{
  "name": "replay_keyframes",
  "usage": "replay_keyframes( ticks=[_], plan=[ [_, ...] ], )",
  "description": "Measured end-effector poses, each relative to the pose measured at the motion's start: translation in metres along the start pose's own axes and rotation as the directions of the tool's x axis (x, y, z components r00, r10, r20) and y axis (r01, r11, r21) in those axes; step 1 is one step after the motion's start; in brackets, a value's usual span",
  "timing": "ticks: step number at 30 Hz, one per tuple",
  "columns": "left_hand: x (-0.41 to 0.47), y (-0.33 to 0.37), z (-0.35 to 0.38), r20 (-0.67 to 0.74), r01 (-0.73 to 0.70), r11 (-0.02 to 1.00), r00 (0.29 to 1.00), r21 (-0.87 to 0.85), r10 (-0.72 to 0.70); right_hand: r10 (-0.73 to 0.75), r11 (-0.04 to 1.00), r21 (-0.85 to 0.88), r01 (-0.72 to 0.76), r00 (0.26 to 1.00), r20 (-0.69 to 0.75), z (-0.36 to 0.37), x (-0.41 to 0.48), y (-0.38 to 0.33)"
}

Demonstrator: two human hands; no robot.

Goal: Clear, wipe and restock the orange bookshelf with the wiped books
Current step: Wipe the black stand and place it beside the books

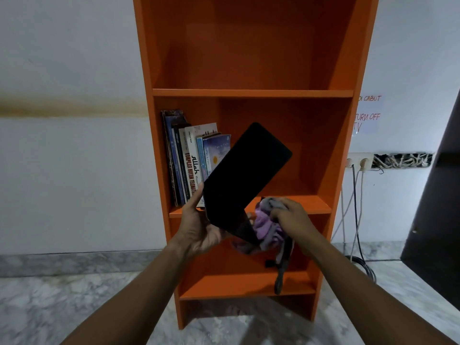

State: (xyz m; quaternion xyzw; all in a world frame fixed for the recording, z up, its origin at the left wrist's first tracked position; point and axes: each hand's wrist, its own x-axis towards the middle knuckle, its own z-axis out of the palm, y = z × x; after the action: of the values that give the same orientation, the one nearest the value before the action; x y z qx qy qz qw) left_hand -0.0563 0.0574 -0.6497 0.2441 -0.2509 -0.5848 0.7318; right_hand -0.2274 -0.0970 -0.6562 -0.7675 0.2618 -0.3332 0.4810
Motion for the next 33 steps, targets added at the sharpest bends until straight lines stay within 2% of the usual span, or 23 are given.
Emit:
replay_keyframes(
  ticks=[3, 5, 6, 10, 12, 14, 15, 16, 18, 20, 22, 24, 27, 33],
  plan=[
    [-0.002, 0.003, 0.002, 0.052, 0.08, 0.993, 0.995, 0.086, -0.084, -0.031, 0.987, 0.161, 0.001, 0.982, 0.185, -0.006, -0.003, -0.01],
    [-0.002, 0.006, 0.005, 0.112, 0.114, 0.988, 0.986, 0.109, -0.126, -0.101, 0.989, 0.136, 0.066, 0.958, 0.268, -0.002, -0.009, -0.024],
    [-0.002, 0.009, 0.007, 0.128, 0.124, 0.986, 0.982, 0.114, -0.138, -0.119, 0.99, 0.103, 0.095, 0.957, 0.263, 0.002, -0.012, -0.03],
    [0.0, 0.018, 0.005, 0.108, 0.179, 0.982, 0.977, 0.064, -0.185, -0.155, 0.988, 0.041, 0.151, 0.981, 0.117, 0.009, -0.01, -0.033],
    [0.004, 0.021, -0.004, 0.056, 0.207, 0.971, 0.975, 0.122, -0.215, -0.13, 0.989, -0.079, 0.126, 0.99, -0.048, 0.008, -0.002, -0.025],
    [0.012, 0.024, -0.012, -0.134, 0.242, 0.935, 0.968, 0.261, -0.213, -0.144, 0.966, -0.244, 0.087, 0.962, -0.23, 0.003, 0.004, -0.021],
    [0.016, 0.025, -0.014, -0.266, 0.234, 0.907, 0.953, 0.35, -0.144, -0.167, 0.938, -0.343, 0.053, 0.936, -0.311, -0.001, 0.005, -0.02],
    [0.02, 0.025, -0.017, -0.377, 0.195, 0.876, 0.926, 0.442, -0.016, -0.179, 0.904, -0.428, -0.004, 0.905, -0.387, -0.005, 0.004, -0.019],
    [0.028, 0.022, -0.025, -0.486, 0.039, 0.786, 0.805, 0.617, 0.341, -0.219, 0.827, -0.554, -0.095, 0.853, -0.473, -0.012, 0.006, -0.019],
    [0.032, 0.019, -0.031, -0.45, 0.007, 0.564, 0.612, 0.826, 0.65, -0.279, 0.741, -0.659, -0.126, 0.835, -0.473, -0.011, 0.012, -0.017],
    [0.032, 0.018, -0.029, -0.367, 0.087, 0.369, 0.452, 0.925, 0.813, -0.34, 0.643, -0.756, -0.12, 0.84, -0.422, -0.004, 0.022, -0.014],
    [0.036, 0.019, -0.026, -0.313, 0.129, 0.285, 0.381, 0.95, 0.87, -0.368, 0.582, -0.805, -0.113, 0.846, -0.385, 0.006, 0.035, -0.011],
    [0.051, 0.02, -0.031, -0.256, 0.191, 0.2, 0.348, 0.961, 0.902, -0.357, 0.561, -0.821, -0.104, 0.865, -0.354, 0.023, 0.051, -0.013],
    [0.081, 0.02, -0.04, -0.279, 0.223, 0.213, 0.33, 0.951, 0.902, -0.34, 0.539, -0.838, -0.085, 0.888, -0.309, 0.057, 0.069, -0.011]
  ],
)
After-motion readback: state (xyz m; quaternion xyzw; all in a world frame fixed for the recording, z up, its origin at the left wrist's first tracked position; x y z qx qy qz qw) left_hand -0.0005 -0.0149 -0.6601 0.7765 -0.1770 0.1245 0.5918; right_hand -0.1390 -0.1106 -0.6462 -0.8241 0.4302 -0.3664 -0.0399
